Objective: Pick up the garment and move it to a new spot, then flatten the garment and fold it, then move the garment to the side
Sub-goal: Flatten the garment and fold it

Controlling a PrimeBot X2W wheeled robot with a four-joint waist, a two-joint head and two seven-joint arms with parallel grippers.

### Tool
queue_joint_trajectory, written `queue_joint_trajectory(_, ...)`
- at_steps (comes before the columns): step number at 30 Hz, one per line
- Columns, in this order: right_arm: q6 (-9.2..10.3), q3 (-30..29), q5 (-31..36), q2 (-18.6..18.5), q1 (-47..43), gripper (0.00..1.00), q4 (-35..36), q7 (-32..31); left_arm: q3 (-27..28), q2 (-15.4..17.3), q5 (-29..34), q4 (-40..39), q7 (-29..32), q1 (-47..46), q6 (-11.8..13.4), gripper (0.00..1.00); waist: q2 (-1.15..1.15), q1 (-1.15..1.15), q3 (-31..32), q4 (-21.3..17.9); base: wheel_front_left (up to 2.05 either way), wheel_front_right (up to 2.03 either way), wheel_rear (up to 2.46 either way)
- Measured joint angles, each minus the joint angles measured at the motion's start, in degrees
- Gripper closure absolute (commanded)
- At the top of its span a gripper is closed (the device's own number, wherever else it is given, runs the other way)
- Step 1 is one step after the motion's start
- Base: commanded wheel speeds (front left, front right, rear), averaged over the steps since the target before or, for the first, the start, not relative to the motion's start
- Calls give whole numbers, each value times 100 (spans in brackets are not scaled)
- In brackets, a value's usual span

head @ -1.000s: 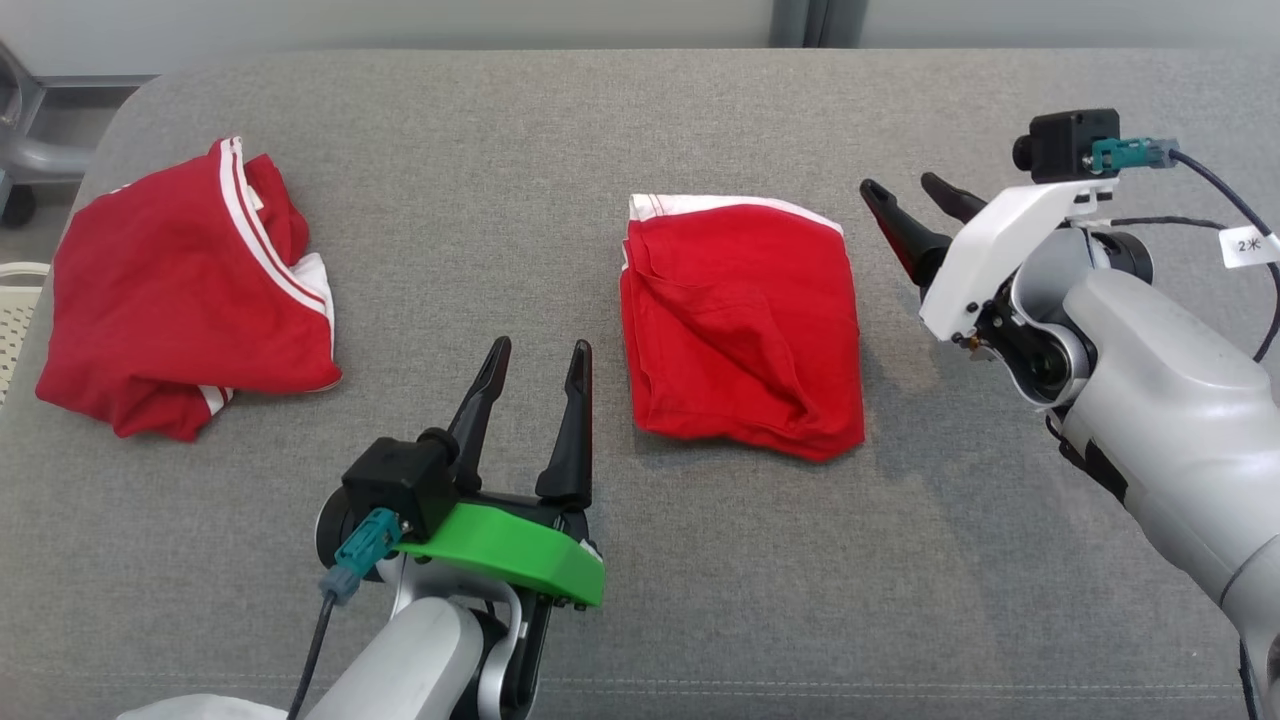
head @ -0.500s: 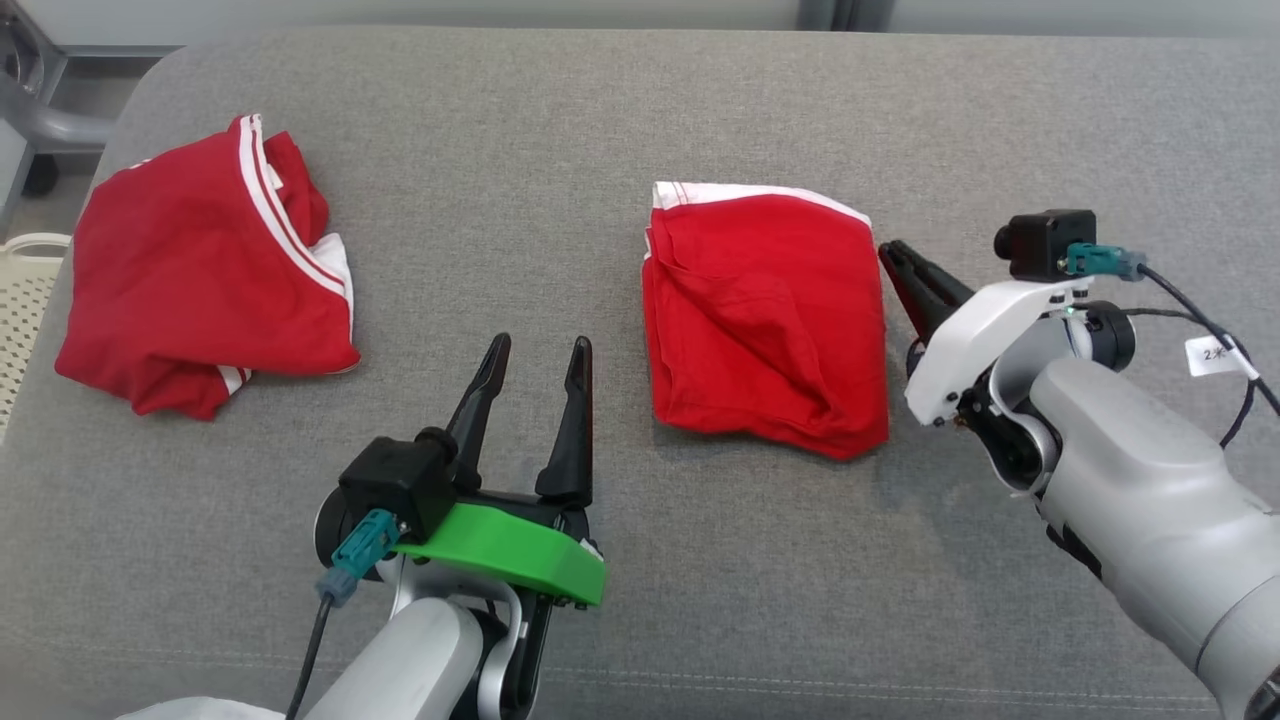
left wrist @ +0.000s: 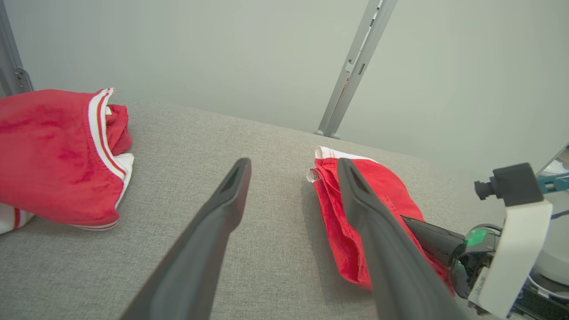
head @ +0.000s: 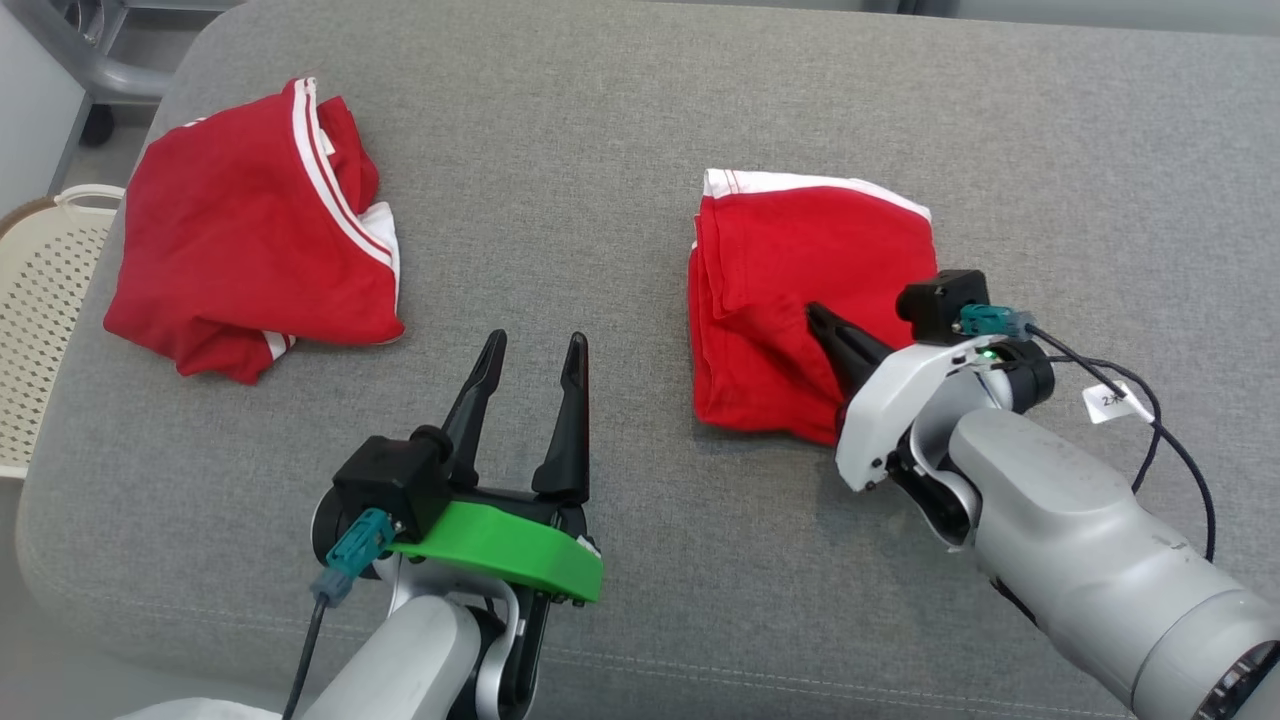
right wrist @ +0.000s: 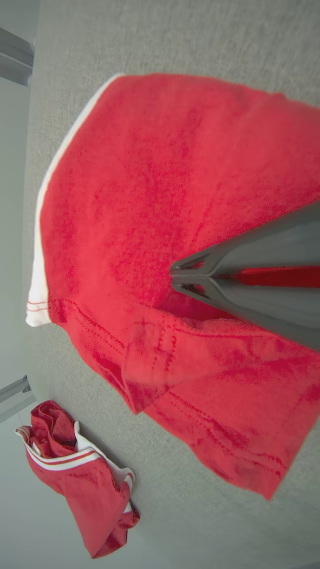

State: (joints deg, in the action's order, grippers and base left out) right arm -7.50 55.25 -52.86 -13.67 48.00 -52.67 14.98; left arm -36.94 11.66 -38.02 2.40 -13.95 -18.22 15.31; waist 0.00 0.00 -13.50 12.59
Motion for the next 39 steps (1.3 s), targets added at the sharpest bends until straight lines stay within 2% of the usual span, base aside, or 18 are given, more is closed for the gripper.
queue_joint_trajectory(7,0,145,286,186,-210,100,387,4,22,3,0,-24,-23,2,2,0,0,0,-2,77,0,0,0)
queue_joint_trajectory(19,0,659,475,364,-556,100,612,7,71,62,0,-77,-25,68,69,0,0,0,88,-14,0,0,0)
queue_joint_trajectory(25,0,291,878,241,-556,100,1187,8,59,163,2,-119,-18,155,136,0,0,0,220,-152,0,0,0)
queue_joint_trajectory(26,0,183,958,204,-565,73,1293,8,65,180,3,-129,-16,183,155,0,0,0,248,-182,0,0,0)
queue_joint_trajectory(27,0,77,1062,170,-583,56,1391,8,60,187,3,-142,-14,220,181,0,0,0,275,-212,0,0,0)
queue_joint_trajectory(28,0,-26,1134,143,-619,26,1464,8,62,193,4,-147,2,252,187,0,0,0,304,-242,0,0,0)
queue_joint_trajectory(29,0,-122,1199,103,-670,4,1527,8,63,205,4,-159,8,272,196,0,0,0,337,-273,0,0,0)
queue_joint_trajectory(30,0,-223,1263,54,-710,0,1574,7,67,222,4,-181,19,291,212,0,0,0,370,-304,0,0,0)
queue_joint_trajectory(39,0,-948,1537,-410,-817,0,1627,-5,123,426,49,-274,26,504,382,0,0,0,656,-547,0,0,0)
